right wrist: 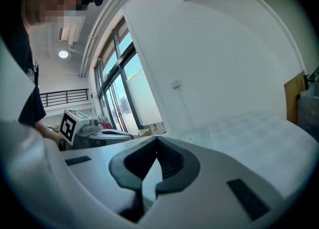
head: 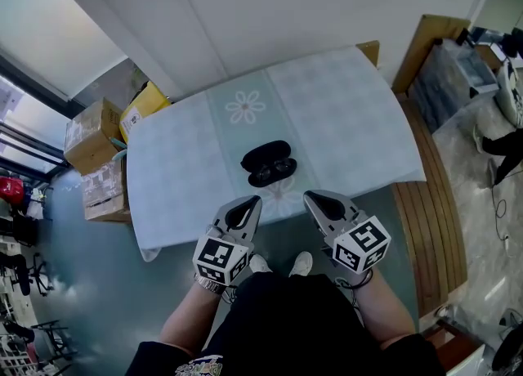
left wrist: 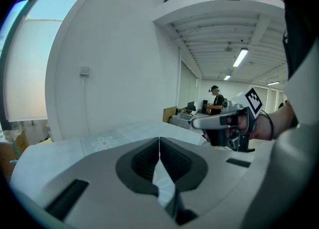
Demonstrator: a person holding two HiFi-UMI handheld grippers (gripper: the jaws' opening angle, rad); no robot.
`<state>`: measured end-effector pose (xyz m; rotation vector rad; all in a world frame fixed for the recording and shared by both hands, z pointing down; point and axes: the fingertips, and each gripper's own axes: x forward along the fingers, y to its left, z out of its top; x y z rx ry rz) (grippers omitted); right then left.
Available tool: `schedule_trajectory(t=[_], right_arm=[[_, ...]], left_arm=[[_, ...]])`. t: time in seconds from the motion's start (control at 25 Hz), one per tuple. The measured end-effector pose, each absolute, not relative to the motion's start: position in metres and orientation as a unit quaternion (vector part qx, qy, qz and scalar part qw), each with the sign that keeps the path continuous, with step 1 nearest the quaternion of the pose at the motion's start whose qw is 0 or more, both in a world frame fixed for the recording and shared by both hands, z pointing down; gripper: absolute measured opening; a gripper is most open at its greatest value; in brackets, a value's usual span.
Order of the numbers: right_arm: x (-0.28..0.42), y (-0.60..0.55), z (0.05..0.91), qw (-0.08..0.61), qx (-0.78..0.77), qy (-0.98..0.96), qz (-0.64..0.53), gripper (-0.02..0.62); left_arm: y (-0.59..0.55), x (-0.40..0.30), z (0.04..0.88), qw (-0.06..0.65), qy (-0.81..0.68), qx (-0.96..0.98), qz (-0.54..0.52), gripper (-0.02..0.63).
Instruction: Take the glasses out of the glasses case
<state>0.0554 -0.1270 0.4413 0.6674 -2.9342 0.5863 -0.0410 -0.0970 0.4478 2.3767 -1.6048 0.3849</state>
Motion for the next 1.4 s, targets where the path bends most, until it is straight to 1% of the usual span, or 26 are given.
schedule_trajectory(t=[0.72,0.88,1.4], right_arm=[[0.079,-0.138,0.448,0.016,0.260,-0.944,0.201,0.023],[0.078,-0.149,0.453,0.017,0.272,-0.940,0.205,0.023],[0.054,-0.179,0.481,0.031,0.290,-0.925,0.244,0.023]], left_arm=[[-0.136,-0.051,0.489,0.110,-0.526,0.812,0.227,0.031],[-0.152,-0.054,0.503,0.102,-0.511,0.814,0.255,0.031],[-0.185,-0.064,0.562,0.113,-0.439,0.823,0.343,0.031]])
